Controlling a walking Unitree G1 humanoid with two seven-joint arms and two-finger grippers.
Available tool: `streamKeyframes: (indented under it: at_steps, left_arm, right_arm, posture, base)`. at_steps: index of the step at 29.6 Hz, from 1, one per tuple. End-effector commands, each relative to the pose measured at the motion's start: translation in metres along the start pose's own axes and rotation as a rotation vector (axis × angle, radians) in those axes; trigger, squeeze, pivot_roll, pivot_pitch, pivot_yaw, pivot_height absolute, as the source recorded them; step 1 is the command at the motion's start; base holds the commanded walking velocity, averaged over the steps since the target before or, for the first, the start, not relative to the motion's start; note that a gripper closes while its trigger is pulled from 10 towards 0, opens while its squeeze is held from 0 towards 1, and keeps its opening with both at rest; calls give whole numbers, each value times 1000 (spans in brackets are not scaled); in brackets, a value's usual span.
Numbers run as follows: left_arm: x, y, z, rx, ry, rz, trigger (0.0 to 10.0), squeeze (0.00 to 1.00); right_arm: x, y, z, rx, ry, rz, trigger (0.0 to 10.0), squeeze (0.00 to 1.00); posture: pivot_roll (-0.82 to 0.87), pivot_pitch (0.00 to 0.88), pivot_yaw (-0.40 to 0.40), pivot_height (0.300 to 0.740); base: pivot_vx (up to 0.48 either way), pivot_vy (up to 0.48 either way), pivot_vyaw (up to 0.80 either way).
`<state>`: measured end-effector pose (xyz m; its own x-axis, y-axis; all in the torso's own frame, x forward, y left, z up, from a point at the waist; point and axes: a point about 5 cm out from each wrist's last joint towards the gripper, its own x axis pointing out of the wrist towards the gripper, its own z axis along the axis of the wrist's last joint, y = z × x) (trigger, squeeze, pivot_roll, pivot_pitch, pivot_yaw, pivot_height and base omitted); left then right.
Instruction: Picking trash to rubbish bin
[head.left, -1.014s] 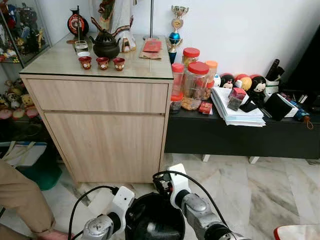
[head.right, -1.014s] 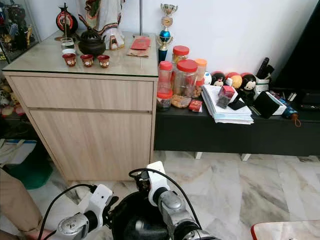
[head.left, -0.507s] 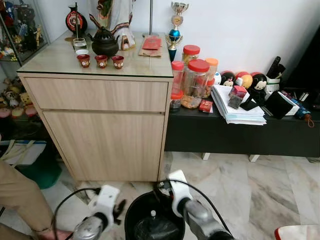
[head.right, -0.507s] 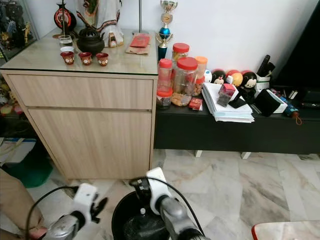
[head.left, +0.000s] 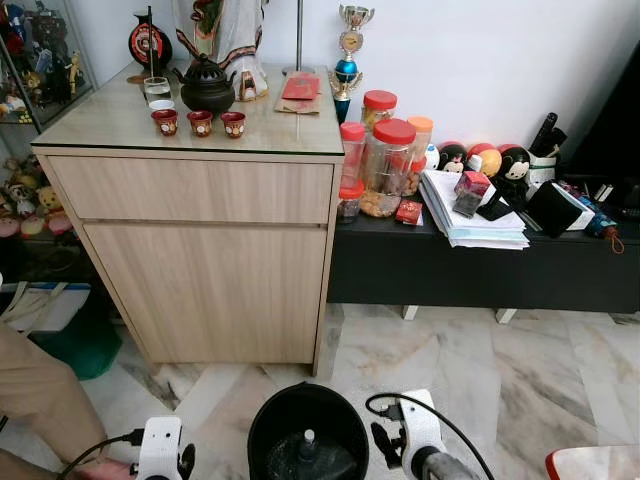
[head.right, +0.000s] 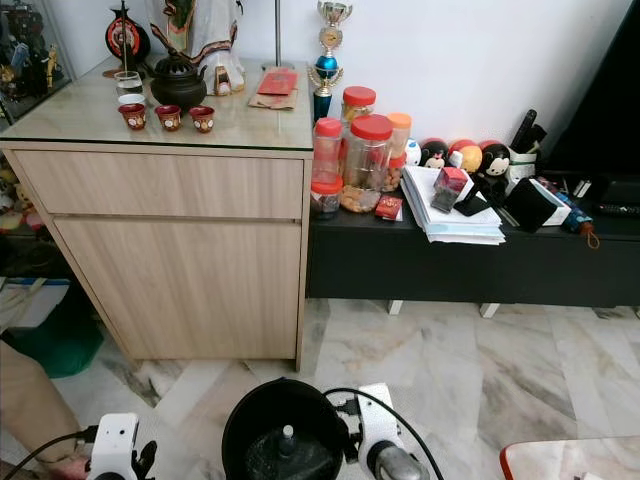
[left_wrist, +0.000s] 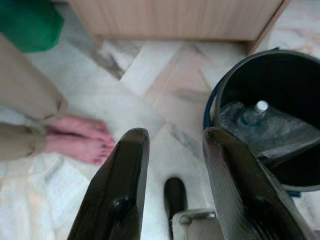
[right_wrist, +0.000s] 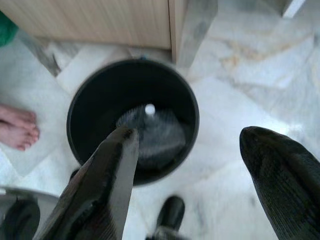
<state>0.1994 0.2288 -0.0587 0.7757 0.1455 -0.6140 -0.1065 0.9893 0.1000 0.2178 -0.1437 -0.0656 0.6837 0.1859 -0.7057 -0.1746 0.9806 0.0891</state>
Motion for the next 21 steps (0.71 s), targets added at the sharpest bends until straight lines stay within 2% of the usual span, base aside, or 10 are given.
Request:
streamKeyframes:
  at_steps: [1, 9, 18, 21]
  left_arm:
    - [-5, 0, -14, -6, 59, 24, 10000, 0]
    - [-12, -1, -33, -8, 132, 47, 10000, 0]
    - [-15, 0, -39, -11, 149, 55, 10000, 0]
    - [-15, 1, -38, -10, 137, 66, 10000, 0]
  right_arm:
    - [-3, -5, -7, 23, 20, -18, 10000, 0]
    - [-5, -6, -17, 31, 48, -21, 10000, 0]
    - [-5, -4, -16, 25, 49, -9, 10000, 0]
    - [-3, 0, -9, 9, 21, 14, 10000, 0]
  posture:
    - [73, 24, -82, 740]
    - [66, 10, -81, 740]
    - [70, 0, -84, 740]
    - [71, 0, -83, 740]
  base:
    - [0, 0, 0]
    - [0, 0, 0]
    - [0, 0, 0]
    - [0, 0, 0]
